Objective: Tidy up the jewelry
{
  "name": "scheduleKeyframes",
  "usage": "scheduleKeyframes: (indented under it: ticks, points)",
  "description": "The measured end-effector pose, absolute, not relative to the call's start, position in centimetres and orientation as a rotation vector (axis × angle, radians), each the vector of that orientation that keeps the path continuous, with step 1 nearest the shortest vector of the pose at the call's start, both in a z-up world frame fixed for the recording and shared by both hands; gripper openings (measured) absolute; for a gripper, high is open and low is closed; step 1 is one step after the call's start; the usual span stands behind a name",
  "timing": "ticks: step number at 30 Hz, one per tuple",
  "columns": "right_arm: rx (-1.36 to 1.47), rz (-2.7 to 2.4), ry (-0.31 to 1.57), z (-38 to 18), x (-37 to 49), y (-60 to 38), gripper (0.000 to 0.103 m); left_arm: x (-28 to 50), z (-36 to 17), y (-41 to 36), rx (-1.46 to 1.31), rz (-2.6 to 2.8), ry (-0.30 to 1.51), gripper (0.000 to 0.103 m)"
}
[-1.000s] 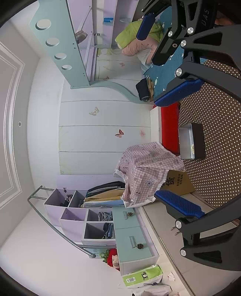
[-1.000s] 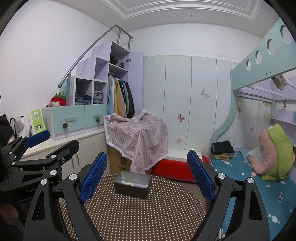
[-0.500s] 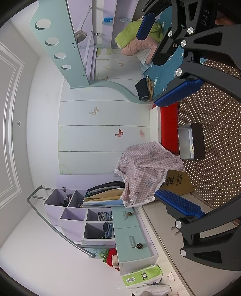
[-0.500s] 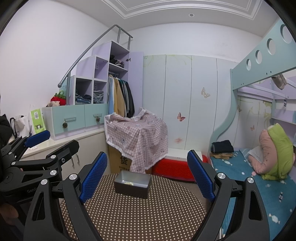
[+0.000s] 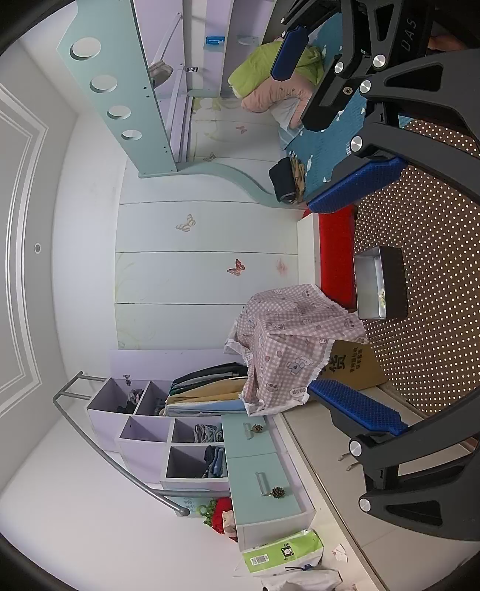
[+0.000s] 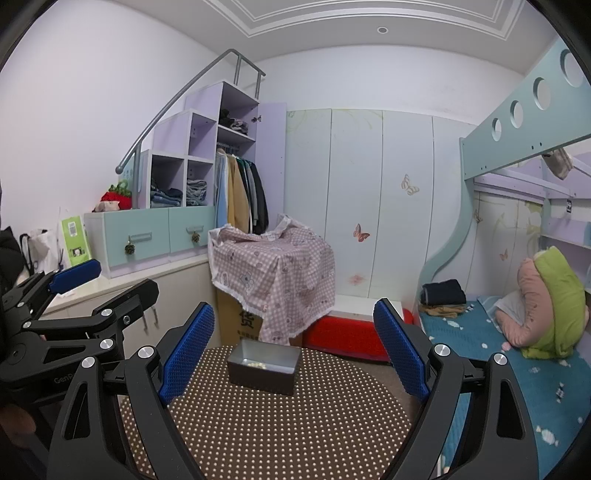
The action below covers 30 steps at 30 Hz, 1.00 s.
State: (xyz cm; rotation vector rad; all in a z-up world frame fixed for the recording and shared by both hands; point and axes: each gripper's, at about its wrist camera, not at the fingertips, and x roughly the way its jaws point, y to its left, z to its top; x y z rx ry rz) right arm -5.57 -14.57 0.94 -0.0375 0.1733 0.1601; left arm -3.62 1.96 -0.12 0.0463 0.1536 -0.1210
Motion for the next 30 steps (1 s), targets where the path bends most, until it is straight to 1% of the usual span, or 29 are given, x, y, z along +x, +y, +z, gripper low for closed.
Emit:
scheduleKeyframes:
  ticks: [30]
  points:
    - [-0.033,0.166,0.179,0.78,-5.44,-14.53,0.085,-3.44,0.19,1.96,0.052,-0.121,0.134,0.089]
